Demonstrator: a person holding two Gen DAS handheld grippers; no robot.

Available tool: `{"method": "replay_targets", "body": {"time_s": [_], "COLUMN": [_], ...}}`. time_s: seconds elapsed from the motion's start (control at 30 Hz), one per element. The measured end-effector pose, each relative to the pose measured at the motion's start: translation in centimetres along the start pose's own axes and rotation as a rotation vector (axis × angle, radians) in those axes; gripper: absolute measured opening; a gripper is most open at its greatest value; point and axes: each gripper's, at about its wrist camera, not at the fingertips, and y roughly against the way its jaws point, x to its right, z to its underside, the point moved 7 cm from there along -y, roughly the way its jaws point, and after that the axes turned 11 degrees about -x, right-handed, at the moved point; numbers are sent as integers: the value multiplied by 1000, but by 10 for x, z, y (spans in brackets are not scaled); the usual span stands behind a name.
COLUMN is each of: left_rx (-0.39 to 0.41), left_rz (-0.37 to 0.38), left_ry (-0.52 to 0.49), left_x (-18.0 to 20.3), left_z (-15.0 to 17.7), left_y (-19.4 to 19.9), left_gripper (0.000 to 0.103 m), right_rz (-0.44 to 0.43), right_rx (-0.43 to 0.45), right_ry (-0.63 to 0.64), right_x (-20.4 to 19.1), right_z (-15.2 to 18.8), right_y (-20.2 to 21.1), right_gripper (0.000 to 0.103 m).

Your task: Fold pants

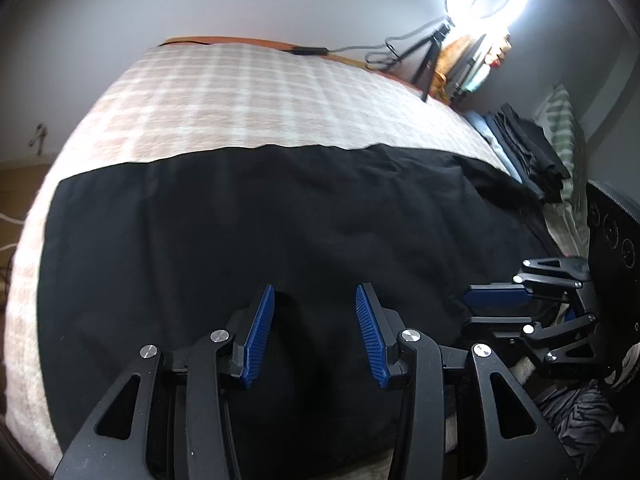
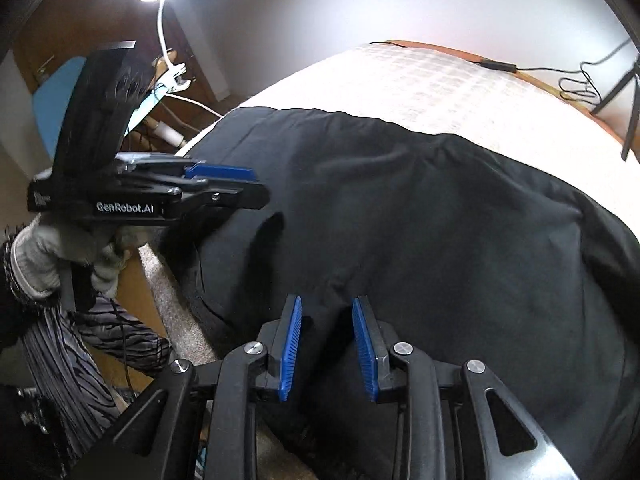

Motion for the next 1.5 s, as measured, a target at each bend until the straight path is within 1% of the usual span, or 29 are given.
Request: {"method": "replay_targets", "body": {"time_s": [0.03, 0.13, 0.17, 0.2, 0.23, 0.27, 0.3, 0.43, 0.53, 0.7, 0.77, 0.9, 1.0, 1.2, 1.5], "left_rx": [4, 45, 59, 77, 99, 114, 129, 174, 200, 196, 188, 180, 183, 172, 205], "left_rz": [-5, -8, -4, -1, 3, 9, 15, 21, 44, 114, 151, 190, 200, 196, 187], "left_ry": [15, 78, 102, 137, 172, 194, 223, 313, 389, 500, 532, 586, 611, 641, 661], "left_x": [-4, -19, -24, -31, -38, -43, -50, -74, -93, -106, -104, -99, -96, -94, -97], "left_z": [2, 7, 8, 11, 15, 18, 24, 43, 59, 82, 89, 101, 107, 113, 108], "left_y": [3, 25, 32, 41, 51, 58, 66, 92, 105, 101, 96, 84, 80, 73, 71], "left_gripper": [41, 42, 45, 53, 54, 54, 54, 54, 54, 54, 54, 54, 54, 54, 55], "right_rz": [-3, -6, -8, -10, -14, -21, -28, -50, -60, -66, -66, -63, -67, -70, -72], "right_rx": [2, 14, 24, 30, 38, 47, 57, 91, 113, 133, 137, 136, 139, 156, 165], "right_ry": [-6, -22, -26, -29, -33, -40, -45, -56, -77, -116, -121, -114, -108, -103, -104], "right_x": [1, 5, 5, 3, 3, 4, 2, -1, 1, 4, 3, 1, 0, -1, 0], "right_z": [0, -1, -1, -1, -1, -1, -2, -9, -9, -2, 1, 3, 1, -1, 1], "right_y": [0, 5, 9, 11, 14, 19, 21, 35, 42, 49, 50, 50, 52, 58, 61], "right_gripper": [31, 33, 35, 36, 40, 47, 50, 53, 55, 55, 55, 55, 55, 55, 55]}}
